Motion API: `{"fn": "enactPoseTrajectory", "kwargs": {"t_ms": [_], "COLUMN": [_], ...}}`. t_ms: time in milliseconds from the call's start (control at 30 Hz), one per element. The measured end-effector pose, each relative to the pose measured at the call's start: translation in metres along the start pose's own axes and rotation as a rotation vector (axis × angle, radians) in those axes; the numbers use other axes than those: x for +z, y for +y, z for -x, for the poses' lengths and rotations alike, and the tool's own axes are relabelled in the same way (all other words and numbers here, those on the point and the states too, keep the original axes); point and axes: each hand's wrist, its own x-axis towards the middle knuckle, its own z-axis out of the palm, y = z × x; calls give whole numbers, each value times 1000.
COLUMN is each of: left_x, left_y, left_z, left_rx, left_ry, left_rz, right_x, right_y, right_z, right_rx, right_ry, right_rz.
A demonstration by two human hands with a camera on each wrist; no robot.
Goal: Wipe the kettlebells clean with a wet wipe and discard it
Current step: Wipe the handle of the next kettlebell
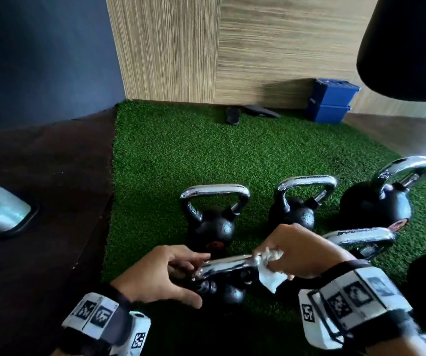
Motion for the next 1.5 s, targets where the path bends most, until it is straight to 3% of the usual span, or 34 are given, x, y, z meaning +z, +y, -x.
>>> {"fn": "enactPoseTrajectory", "kwargs": {"t_ms": [100,200,333,533,700,933,1033,1267,1400,1500], "left_x": [-21,-29,-24,-7,5,9,10,9,10,10], "left_y": [-28,-57,-72,-75,-93,-100,-100,-102,-104,-104], "left_z": [-12,-39,-88,-137,-140,-140,-140,-141,-140,-140], "left_rx": [-192,-348,-361,-256,-249,-228,-206,-156,-186,-173], "left_ry": [11,126,213,167,236,219,215,208,199,200], "left_rz": [166,56,45,193,282,342,373,354,344,335], "right_x": [-33,-47,-45,-45,-37,-19,-16,-13,-22,-18], "right_y": [12,14,8,-10,-25,-27,-29,-19,-6,-12], "right_z": [-6,-29,-70,-108,-136,-150,-143,-145,-142,-141], "right_rx": [-51,-82,-125,-165,-295,-426,-397,-363,-233,-233], "right_ry": [193,438,557,617,693,580,522,614,630,634], "right_rz": [-216,-383,-296,-156,-117,58,3,-81,-225,-234]}}
